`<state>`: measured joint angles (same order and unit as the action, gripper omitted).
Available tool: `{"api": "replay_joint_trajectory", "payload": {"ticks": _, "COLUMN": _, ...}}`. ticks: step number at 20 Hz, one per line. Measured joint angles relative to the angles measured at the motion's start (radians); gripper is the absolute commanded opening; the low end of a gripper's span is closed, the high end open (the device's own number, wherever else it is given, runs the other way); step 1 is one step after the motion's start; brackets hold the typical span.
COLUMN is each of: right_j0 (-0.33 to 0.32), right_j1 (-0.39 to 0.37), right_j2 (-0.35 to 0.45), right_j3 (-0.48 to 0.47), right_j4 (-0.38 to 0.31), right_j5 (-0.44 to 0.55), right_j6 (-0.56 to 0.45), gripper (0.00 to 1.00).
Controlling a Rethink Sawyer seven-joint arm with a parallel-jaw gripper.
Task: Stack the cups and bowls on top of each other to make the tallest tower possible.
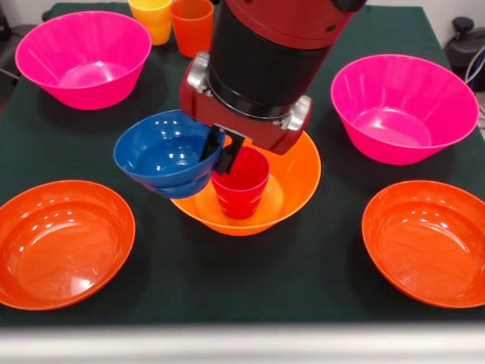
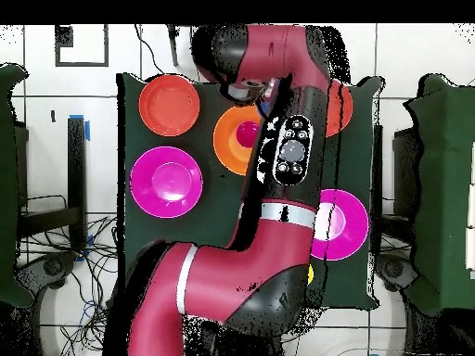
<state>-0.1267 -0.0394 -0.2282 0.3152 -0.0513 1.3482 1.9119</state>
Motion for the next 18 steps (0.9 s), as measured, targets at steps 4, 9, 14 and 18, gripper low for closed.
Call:
{"api": "replay_joint_trajectory", "payload": {"ticks": 4, "right_j0": 0.020, "right_j1": 0.007, "right_j2": -0.003, "right_j3": -0.004, "right_j4": 0.000, "right_j5": 0.001, "right_j6": 0.000, "gripper": 0.00}}
{"api": "replay_joint_trajectory", "payload": {"ticks": 9, "right_j0": 0.041, "right_j1": 0.027, "right_j2": -0.011, "right_j3": -0.023, "right_j4": 0.000, "right_j5": 0.020, "right_j6": 0.000, "gripper": 0.00}}
{"api": "replay_joint_trajectory", "payload": {"ticks": 14, "right_j0": 0.053, "right_j1": 0.062, "right_j2": -0.022, "right_j3": -0.054, "right_j4": 0.001, "right_j5": 0.084, "right_j6": 0.000, "gripper": 0.00}}
{"api": "replay_joint_trajectory", "payload": {"ticks": 18, "right_j0": 0.057, "right_j1": 0.087, "right_j2": -0.032, "right_j3": -0.070, "right_j4": 0.002, "right_j5": 0.137, "right_j6": 0.000, "gripper": 0.00}}
